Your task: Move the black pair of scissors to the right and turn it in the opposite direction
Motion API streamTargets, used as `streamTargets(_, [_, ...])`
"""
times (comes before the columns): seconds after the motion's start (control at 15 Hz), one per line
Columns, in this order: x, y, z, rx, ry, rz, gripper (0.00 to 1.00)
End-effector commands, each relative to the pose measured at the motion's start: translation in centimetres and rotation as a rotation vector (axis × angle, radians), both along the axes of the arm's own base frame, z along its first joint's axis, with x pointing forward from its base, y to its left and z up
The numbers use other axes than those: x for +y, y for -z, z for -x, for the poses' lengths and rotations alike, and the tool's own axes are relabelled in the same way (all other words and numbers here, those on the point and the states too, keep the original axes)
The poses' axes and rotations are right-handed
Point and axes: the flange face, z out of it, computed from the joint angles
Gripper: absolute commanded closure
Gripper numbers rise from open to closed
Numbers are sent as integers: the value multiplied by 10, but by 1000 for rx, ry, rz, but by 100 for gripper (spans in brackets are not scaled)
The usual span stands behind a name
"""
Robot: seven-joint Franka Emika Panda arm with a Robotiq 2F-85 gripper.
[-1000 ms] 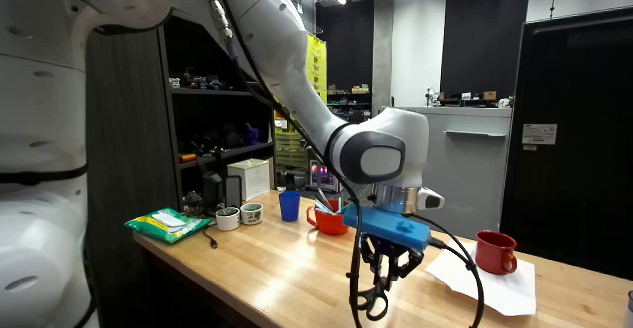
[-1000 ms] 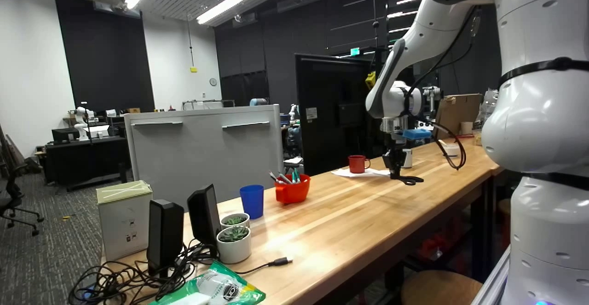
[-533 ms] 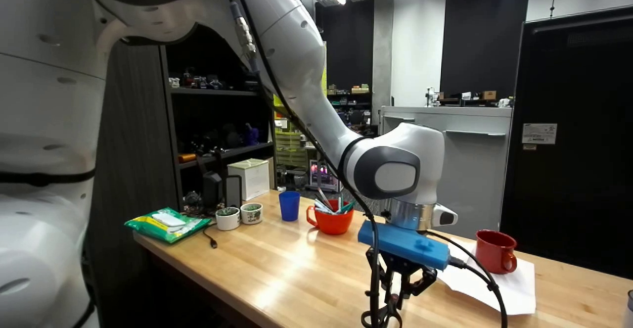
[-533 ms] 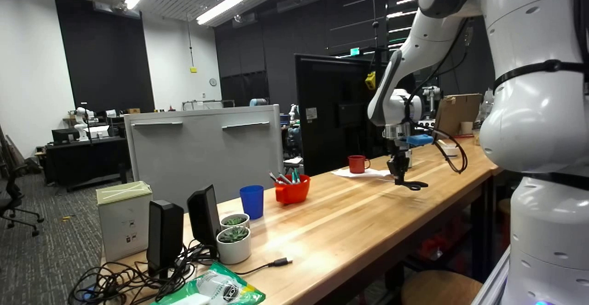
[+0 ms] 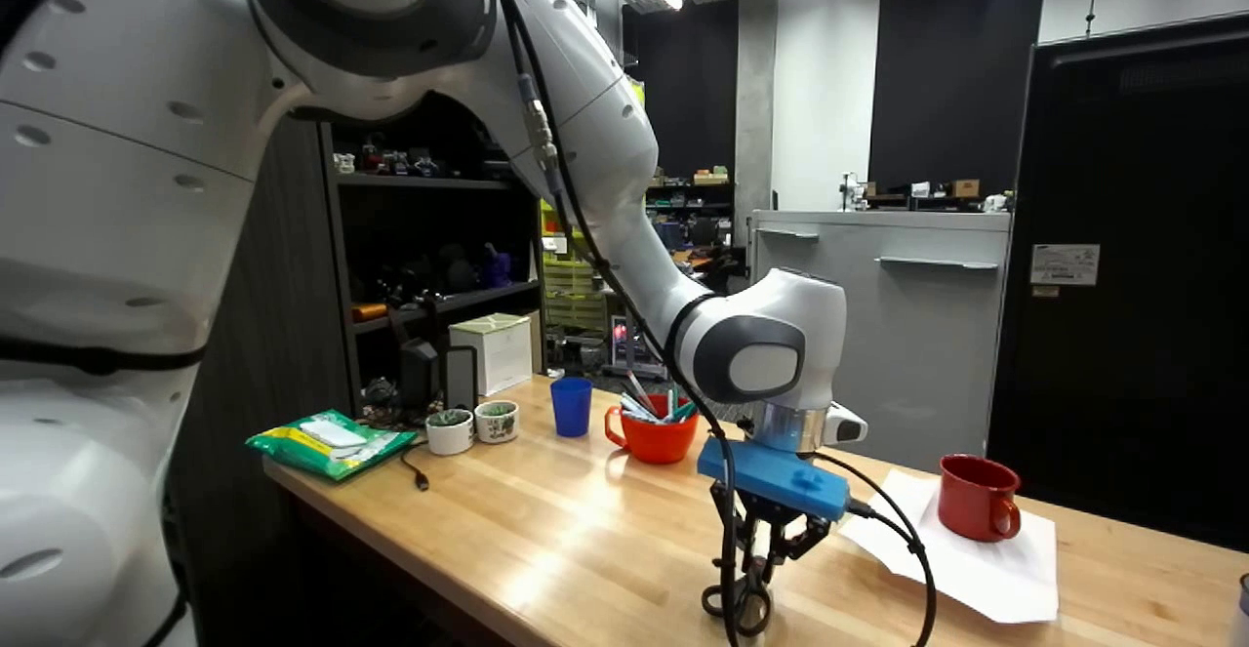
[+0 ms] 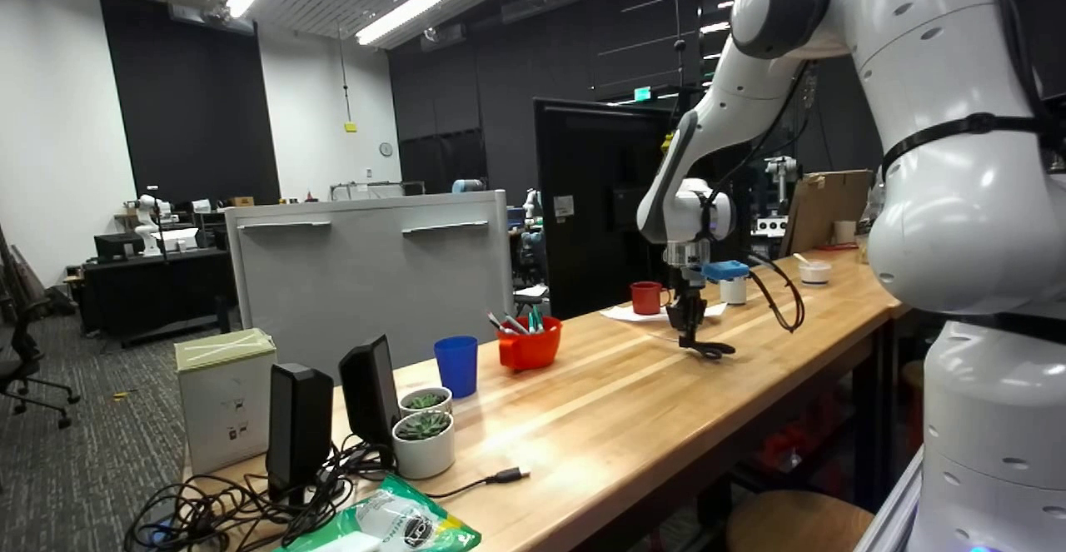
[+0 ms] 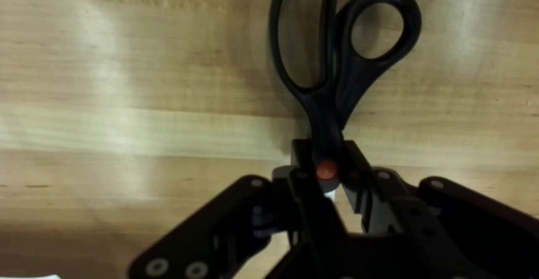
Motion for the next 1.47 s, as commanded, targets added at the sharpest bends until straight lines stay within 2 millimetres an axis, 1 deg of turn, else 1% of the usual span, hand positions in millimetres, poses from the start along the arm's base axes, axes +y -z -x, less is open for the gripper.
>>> streamTargets(0.0, [6, 6, -16, -13, 14, -8, 94])
streamTargets(0.07, [7, 7, -19, -10, 14, -5, 53])
streamTargets(0.13, [8, 8, -21, -9, 12, -5, 53])
streamTargets(0.2, [10, 8, -22, -5, 12, -5, 50])
streamTargets(0.27, [11, 7, -22, -7, 11, -4, 43])
streamTargets(0.4, [15, -3, -21, -13, 10, -2, 31])
streamTargets(0.53, [20, -17, -19, -26, 6, -2, 17])
streamTargets(0.67, [29, -38, -11, -39, 8, -10, 3])
streamTargets(0.8, [42, -56, 1, -36, 14, -39, 0])
streamTargets(0.93, [59, -68, 18, -25, 27, -68, 0])
streamTargets(1.07, [74, -72, 34, -24, 47, -86, 0])
streamTargets(1.2, [85, -68, 48, -36, 68, -100, 0])
streamTargets(1.4, [93, -54, 63, -50, 86, -83, 0])
